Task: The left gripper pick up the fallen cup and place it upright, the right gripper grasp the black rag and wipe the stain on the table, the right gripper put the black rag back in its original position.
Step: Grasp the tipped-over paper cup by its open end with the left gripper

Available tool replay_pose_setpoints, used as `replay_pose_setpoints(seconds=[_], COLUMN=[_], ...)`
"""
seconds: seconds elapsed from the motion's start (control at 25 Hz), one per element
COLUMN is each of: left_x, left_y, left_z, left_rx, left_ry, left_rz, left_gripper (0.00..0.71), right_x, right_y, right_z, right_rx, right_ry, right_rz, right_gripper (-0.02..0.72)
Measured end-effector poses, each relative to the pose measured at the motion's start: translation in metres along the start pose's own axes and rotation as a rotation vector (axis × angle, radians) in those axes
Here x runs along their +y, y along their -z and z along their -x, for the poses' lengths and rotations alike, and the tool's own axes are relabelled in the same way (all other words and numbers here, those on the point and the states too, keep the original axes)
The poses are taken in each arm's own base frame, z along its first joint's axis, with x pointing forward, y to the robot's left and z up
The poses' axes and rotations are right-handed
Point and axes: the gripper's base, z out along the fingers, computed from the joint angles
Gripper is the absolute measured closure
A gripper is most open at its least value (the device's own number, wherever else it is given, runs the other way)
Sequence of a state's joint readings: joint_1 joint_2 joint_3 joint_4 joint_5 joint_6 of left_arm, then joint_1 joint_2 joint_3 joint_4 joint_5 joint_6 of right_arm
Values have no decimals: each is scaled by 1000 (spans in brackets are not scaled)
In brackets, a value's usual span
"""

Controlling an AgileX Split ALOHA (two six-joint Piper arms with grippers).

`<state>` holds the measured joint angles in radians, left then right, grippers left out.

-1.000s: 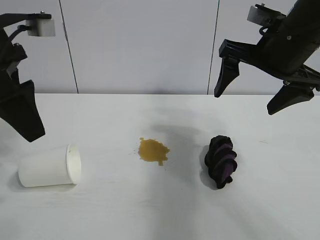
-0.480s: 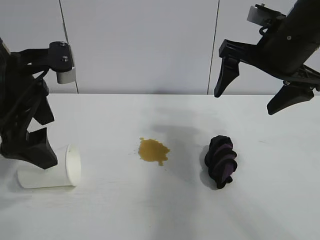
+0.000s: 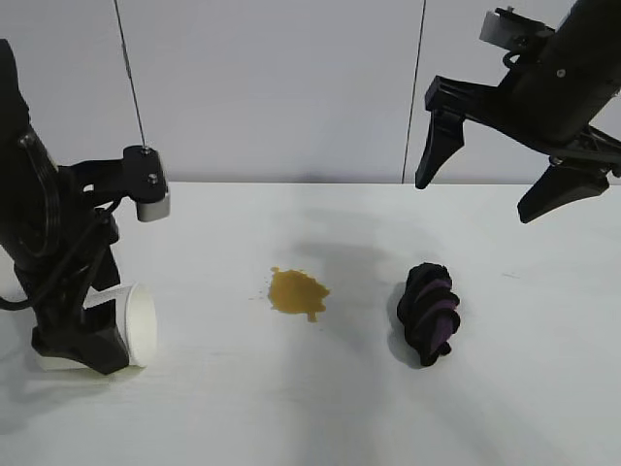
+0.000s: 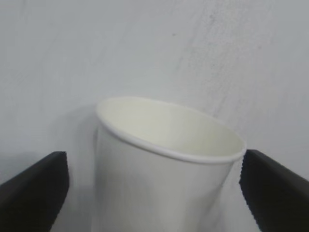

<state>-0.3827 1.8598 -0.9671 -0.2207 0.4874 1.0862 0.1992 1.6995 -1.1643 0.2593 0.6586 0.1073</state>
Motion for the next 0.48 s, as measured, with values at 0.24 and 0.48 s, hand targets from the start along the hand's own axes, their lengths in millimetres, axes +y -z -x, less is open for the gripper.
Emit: replay_pose_setpoints(seconds=[0.24, 0.48], left_x=[-1, -1], left_y=[-3, -3], left_z=[3, 5], left_rx=[-41, -56], left_ry=[-33, -90], left_rz=[-11, -7], left_gripper=[169, 220], right_x=[0, 0], right_y=[0, 0], right_z=[0, 0], right_rx=[0, 0], right_ry=[-2, -2], right_rz=[1, 2], right_gripper=[10, 10])
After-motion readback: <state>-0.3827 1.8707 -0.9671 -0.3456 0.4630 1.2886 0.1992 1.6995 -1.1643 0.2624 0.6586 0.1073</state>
